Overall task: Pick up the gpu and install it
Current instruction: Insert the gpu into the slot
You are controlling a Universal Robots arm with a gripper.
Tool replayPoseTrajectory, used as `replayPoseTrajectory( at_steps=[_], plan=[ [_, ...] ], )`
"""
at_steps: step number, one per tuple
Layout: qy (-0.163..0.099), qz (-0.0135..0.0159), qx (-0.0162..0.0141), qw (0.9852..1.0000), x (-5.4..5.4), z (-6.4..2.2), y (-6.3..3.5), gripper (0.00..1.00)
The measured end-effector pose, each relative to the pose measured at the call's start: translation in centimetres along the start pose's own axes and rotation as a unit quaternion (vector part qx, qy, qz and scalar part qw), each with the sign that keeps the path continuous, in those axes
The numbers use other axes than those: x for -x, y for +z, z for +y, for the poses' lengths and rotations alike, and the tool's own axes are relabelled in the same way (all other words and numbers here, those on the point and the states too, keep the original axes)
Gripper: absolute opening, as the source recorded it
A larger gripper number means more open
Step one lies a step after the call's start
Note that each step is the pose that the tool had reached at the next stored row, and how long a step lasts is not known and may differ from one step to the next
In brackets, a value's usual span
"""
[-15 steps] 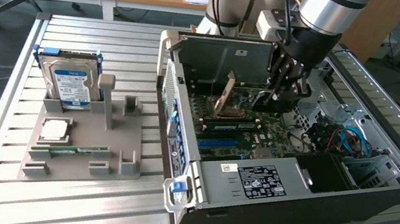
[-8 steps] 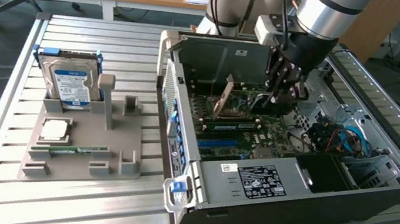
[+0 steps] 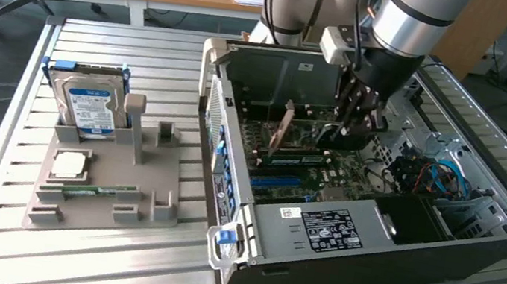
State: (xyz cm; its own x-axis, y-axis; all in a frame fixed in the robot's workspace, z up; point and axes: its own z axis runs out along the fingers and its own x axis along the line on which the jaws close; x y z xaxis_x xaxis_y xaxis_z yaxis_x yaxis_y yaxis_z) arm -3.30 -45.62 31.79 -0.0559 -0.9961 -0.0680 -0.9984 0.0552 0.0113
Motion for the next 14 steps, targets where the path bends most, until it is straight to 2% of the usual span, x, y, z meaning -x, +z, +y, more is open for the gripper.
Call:
replayPoseTrajectory(
  at_steps=[9, 14],
  plan=[
    [0.0, 0.0001, 0.0, 1.0, -0.06, 0.05, 0.18, 0.27],
    [-0.01, 0.0, 0.0006, 0.9999, -0.06, 0.1, 0.28, 0.27]
  ],
)
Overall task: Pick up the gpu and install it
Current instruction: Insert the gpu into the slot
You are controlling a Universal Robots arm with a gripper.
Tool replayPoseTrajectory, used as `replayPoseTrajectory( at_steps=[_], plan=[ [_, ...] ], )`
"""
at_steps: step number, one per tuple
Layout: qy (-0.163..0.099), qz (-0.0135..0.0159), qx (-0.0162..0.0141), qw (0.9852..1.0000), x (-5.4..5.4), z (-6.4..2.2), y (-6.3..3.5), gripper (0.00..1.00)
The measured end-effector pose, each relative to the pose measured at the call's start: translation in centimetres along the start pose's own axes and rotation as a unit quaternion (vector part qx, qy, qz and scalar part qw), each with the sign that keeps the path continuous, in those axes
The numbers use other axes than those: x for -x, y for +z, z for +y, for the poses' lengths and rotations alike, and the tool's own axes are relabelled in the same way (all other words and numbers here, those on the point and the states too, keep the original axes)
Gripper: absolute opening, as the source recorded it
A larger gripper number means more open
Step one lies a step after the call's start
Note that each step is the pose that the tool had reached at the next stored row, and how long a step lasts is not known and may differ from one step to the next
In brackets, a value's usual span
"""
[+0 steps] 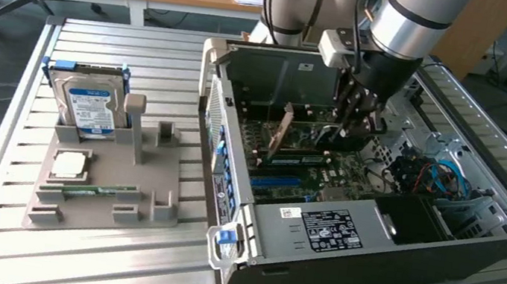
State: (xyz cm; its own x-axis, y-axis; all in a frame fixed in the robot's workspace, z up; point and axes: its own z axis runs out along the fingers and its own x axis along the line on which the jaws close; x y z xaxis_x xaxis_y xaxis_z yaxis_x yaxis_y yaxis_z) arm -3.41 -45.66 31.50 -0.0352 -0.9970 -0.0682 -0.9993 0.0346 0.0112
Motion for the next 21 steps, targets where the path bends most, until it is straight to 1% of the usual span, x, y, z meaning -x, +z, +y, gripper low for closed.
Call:
replayPoseTrajectory(
  at_steps=[4, 10, 13, 18, 21],
  plan=[
    [-0.003, 0.0002, 0.0003, 1.0, 0.0, 0.16, 0.39, 0.27],
    [-0.003, 0.0002, 0.0002, 1.0, -0.1, 0.5, 1.34, 0.27],
    [-0.003, 0.0004, 0.0003, 1.0, -0.1, 0.57, 1.54, 0.27],
    [-0.003, 0.0002, 0.0002, 1.0, -0.2, 1.17, 1.74, 0.27],
    [-0.003, 0.0003, 0.0002, 1.0, -0.2, 1.47, 2.12, 0.27]
  ],
)
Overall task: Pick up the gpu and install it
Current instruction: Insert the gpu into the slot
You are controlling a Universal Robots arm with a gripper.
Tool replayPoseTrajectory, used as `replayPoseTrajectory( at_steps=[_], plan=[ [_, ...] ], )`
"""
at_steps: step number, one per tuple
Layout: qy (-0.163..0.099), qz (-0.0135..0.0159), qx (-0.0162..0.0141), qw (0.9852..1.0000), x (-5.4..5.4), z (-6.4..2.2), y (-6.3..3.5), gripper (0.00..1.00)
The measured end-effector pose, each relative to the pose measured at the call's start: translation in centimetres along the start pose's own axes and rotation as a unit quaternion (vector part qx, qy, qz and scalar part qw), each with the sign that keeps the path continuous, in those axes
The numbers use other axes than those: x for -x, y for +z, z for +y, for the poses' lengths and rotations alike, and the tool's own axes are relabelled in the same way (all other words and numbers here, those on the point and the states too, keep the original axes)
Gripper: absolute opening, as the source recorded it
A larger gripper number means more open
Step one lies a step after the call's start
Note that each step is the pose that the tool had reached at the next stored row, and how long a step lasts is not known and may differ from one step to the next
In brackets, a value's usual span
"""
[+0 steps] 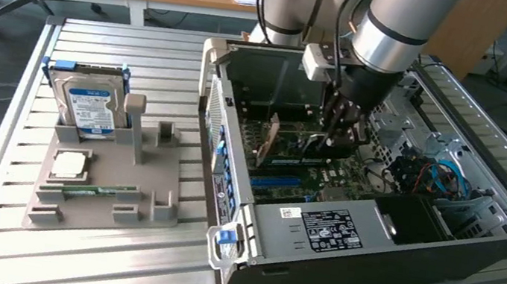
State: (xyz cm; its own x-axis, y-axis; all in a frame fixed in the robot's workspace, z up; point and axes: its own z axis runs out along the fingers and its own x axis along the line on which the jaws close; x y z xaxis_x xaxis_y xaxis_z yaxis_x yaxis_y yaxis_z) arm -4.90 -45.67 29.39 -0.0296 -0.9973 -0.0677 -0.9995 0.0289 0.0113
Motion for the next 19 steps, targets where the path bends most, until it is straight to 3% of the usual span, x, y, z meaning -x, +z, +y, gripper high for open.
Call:
replayPoseTrajectory(
  at_steps=[4, 19],
  plan=[
    [0.0, 0.0003, 0.0, 1.0, -0.2, 0.96, 1.06, 0.27],
    [0.0, 0.002, 0.0, 1.0, -0.9, 2.02, 1.06, 0.27]
  ],
)
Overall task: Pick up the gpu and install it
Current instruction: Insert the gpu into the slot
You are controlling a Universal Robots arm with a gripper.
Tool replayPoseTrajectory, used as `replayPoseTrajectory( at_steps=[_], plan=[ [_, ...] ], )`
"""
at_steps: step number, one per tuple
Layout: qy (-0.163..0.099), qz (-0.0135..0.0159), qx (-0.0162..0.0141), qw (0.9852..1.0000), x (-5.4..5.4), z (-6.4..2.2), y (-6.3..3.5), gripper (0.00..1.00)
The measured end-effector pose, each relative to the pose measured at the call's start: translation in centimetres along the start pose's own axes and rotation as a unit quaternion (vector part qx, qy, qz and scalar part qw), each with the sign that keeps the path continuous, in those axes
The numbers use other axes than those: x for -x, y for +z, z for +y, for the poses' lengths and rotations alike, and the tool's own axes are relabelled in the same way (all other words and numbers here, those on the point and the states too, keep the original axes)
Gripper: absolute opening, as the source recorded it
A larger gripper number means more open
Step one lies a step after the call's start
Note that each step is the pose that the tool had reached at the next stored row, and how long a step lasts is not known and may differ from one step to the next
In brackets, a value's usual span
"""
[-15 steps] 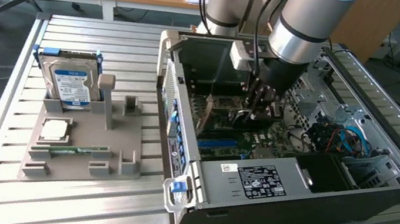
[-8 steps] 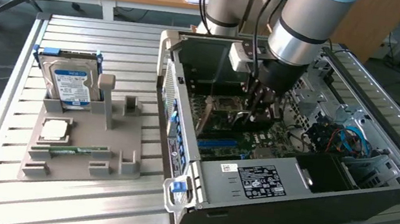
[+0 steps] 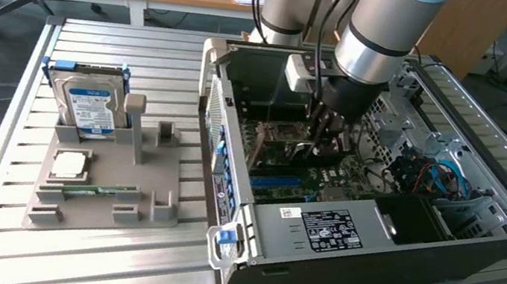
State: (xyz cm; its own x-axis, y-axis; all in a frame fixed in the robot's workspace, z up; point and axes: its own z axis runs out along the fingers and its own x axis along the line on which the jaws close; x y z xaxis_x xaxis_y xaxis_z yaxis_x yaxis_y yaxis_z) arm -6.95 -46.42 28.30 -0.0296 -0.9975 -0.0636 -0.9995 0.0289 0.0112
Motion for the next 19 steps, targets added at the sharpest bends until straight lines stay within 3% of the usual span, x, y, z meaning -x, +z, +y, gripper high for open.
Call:
replayPoseTrajectory(
  at_steps=[10, 19],
  plan=[
    [0.0, 0.0001, 0.0, 1.0, -0.04, 0.48, 0.06, 0.27],
    [0.0, 0.0, 0.0, 1.0, -0.1, 0.66, 0.98, 0.27]
  ],
)
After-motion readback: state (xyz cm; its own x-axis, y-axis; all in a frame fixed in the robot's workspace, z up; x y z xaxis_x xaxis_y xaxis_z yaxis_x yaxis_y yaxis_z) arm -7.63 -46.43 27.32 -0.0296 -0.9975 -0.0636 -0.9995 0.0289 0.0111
